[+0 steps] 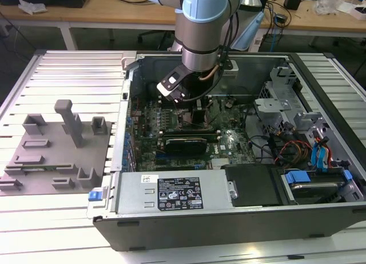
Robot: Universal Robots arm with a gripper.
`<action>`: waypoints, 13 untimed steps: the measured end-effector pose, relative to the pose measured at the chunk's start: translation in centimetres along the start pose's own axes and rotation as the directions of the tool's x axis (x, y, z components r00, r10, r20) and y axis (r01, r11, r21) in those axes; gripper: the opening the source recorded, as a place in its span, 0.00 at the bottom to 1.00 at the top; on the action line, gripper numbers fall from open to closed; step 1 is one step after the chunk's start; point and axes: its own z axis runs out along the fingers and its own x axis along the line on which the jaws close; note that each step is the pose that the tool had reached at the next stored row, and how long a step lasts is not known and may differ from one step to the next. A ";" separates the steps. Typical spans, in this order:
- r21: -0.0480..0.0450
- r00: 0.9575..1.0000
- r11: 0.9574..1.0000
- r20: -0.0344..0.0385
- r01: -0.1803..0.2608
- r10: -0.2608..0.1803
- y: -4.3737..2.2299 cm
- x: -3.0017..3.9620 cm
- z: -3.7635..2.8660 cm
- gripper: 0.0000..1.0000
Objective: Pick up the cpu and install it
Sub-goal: 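Place the cpu into insertion slot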
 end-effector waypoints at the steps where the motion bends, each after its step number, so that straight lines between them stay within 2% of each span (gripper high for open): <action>1: 0.000 1.000 1.000 0.000 -0.004 0.004 0.00 0.00 0.00 0.62; 4: 0.000 1.000 1.000 0.000 -0.020 0.020 0.00 0.00 0.00 0.62; 13: 0.000 1.000 1.000 0.000 -0.021 0.021 0.00 0.00 -0.14 0.62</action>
